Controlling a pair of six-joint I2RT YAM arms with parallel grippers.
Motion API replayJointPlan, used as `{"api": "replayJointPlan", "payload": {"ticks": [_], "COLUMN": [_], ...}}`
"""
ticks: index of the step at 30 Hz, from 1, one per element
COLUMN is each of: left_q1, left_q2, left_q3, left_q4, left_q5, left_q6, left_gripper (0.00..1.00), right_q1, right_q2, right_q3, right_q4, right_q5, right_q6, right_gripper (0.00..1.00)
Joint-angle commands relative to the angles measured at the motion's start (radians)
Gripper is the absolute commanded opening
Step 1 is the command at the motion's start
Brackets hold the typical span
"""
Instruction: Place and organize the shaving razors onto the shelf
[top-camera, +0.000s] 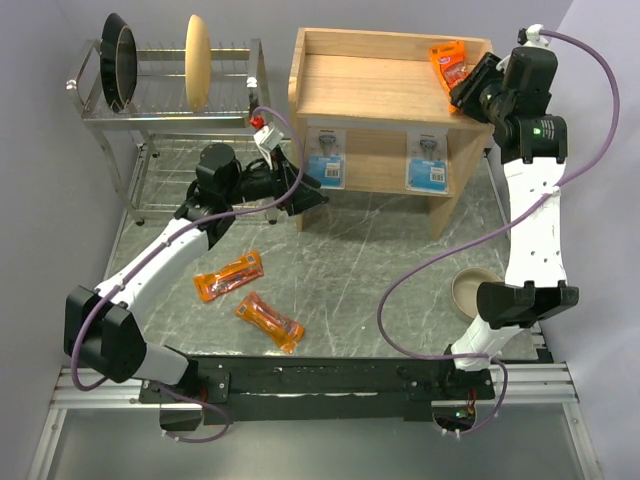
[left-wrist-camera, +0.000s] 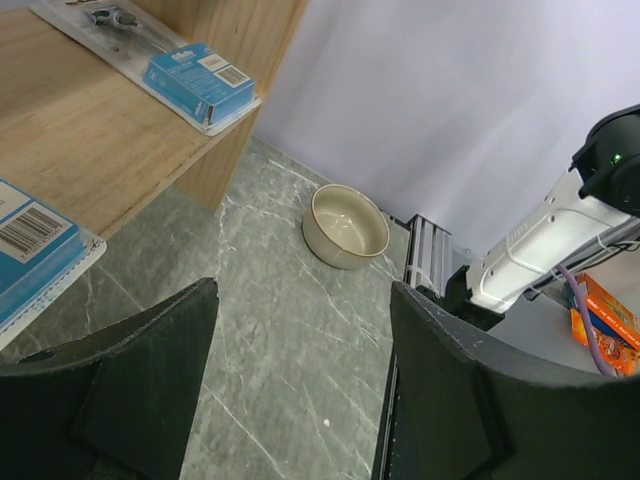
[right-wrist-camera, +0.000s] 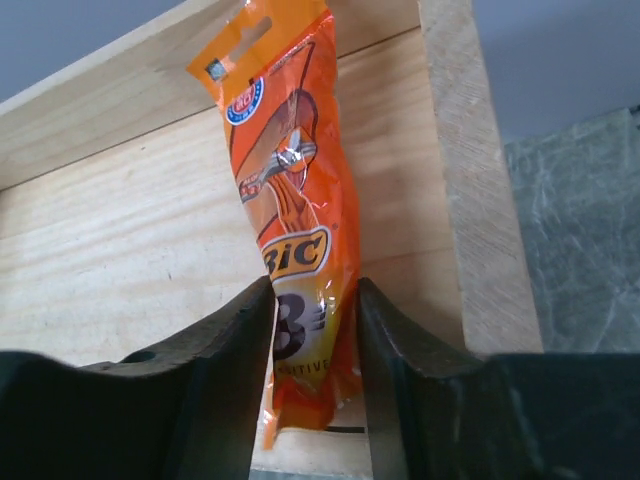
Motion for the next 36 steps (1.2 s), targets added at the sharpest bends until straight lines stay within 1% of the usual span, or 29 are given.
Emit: {"api": "replayJointPlan", "payload": {"ticks": [1, 3, 4, 6, 11, 12, 14, 15, 16, 17, 18, 19, 20, 21, 22, 23, 24, 25, 26, 27, 28, 29, 30, 31, 32, 33, 34, 35, 36], "left_q1": [0.0, 0.0, 0.0, 0.0, 0.0, 0.0, 0.002, 0.002, 0.002, 0.002, 0.004, 0.004, 0.007, 0.011, 0.029, 0.04, 0.048, 0.063, 0.074, 0.082, 0.095, 0.097, 0.099, 0.108, 0.112, 0.119, 0.122, 0.122, 0.122], "left_q2": [0.007, 0.01, 0.014, 0.016, 0.018, 0.015, 0.008, -0.005, -0.015, -0.025, -0.048, -0.061, -0.073, -0.103, -0.119, -0.134, -0.162, -0.174, -0.195, -0.205, -0.209, -0.217, -0.219, -0.22, -0.219, -0.217, -0.214, -0.216, -0.223], "left_q3": [0.058, 0.064, 0.064, 0.067, 0.075, 0.078, 0.085, 0.089, 0.086, 0.081, 0.073, 0.066, 0.04, 0.024, -0.014, -0.031, -0.045, -0.065, -0.072, -0.079, -0.091, -0.097, -0.103, -0.123, -0.131, -0.138, -0.148, -0.155, -0.164], "left_q4": [-0.004, -0.004, -0.002, -0.001, -0.016, -0.021, -0.068, -0.091, -0.116, -0.181, -0.215, -0.257, -0.33, -0.366, -0.39, -0.418, -0.503, -0.548, -0.653, -0.709, -0.776, -0.83, -0.916, -0.944, -0.969, -0.998, -1.06, -1.103, -1.137], "left_q5": [0.003, 0.003, 0.003, 0.003, 0.004, 0.006, 0.0, -0.016, -0.028, -0.042, -0.055, -0.086, -0.1, -0.117, -0.14, -0.149, -0.157, -0.183, -0.187, -0.194, -0.201, -0.239, -0.269, -0.293, -0.33, -0.336, -0.335, -0.298, -0.275], "left_q6": [0.031, 0.031, 0.033, 0.033, 0.045, 0.05, 0.071, 0.114, 0.14, 0.169, 0.239, 0.282, 0.324, 0.4, 0.434, 0.471, 0.587, 0.641, 0.757, 0.825, 0.897, 1.015, 1.057, 1.086, 1.137, 1.162, 1.195, 1.306, 1.361], "left_gripper": [0.75, 0.75, 0.75, 0.75, 0.76, 0.76, 0.76, 0.76, 0.77, 0.77, 0.82, 0.86, 0.87, 0.9, 0.91, 0.99, 0.99, 0.99, 0.99, 0.99, 1.0, 1.0, 0.99, 1.0, 1.0, 0.97, 0.94, 0.91, 0.85], "right_q1": [0.0, -0.001, -0.001, -0.001, -0.001, -0.026, -0.044, -0.067, -0.075, -0.084, -0.092, -0.095, -0.095, -0.095, -0.095, -0.095, -0.093, -0.092, -0.089, -0.086, -0.06, -0.044, -0.026, -0.011, 0.056, 0.089, 0.117, 0.175, 0.199], "right_q2": [-0.002, -0.016, -0.026, -0.039, -0.099, -0.108, -0.151, -0.172, -0.225, -0.253, -0.279, -0.33, -0.362, -0.426, -0.462, -0.497, -0.573, -0.612, -0.651, -0.715, -0.741, -0.76, -0.787, -0.797, -0.804, -0.809, -0.807, -0.803, -0.8], "right_q3": [-0.002, -0.018, -0.019, -0.027, -0.082, -0.091, -0.127, -0.148, -0.204, -0.234, -0.26, -0.321, -0.361, -0.405, -0.503, -0.563, -0.628, -0.756, -0.818, -0.926, -0.968, -1.004, -1.059, -1.081, -1.096, -1.11, -1.113, -1.119, -1.131], "right_q4": [-0.038, -0.033, -0.036, -0.041, -0.054, -0.059, -0.079, -0.085, -0.087, -0.088, -0.096, -0.108, -0.11, -0.108, -0.097, -0.085, -0.065, -0.026, -0.002, 0.045, 0.061, 0.071, 0.091, 0.099, 0.108, 0.108, 0.107, 0.108, 0.116], "right_q5": [-0.06, -0.074, -0.071, -0.054, -0.019, -0.012, -0.011, -0.014, -0.05, -0.066, -0.075, -0.083, -0.119, -0.141, -0.162, -0.234, -0.265, -0.303, -0.365, -0.382, -0.388, -0.405, -0.4, -0.39, -0.384, -0.409, -0.422, -0.426, -0.42], "right_q6": [0.055, 0.054, 0.051, 0.046, 0.016, 0.009, -0.017, -0.026, -0.059, -0.081, -0.099, -0.133, -0.156, -0.194, -0.217, -0.24, -0.283, -0.303, -0.325, -0.354, -0.369, -0.392, -0.438, -0.451, -0.458, -0.495, -0.515, -0.535, -0.563], "right_gripper": [0.64, 0.71, 0.71, 0.78, 0.79, 0.79, 0.79, 0.79, 0.79, 0.79, 0.79, 0.79, 0.8, 0.82, 0.84, 0.96, 1.0, 1.0, 1.0, 1.0, 1.0, 1.0, 1.0, 1.0, 1.0, 1.0, 1.0, 1.0, 1.0]}}
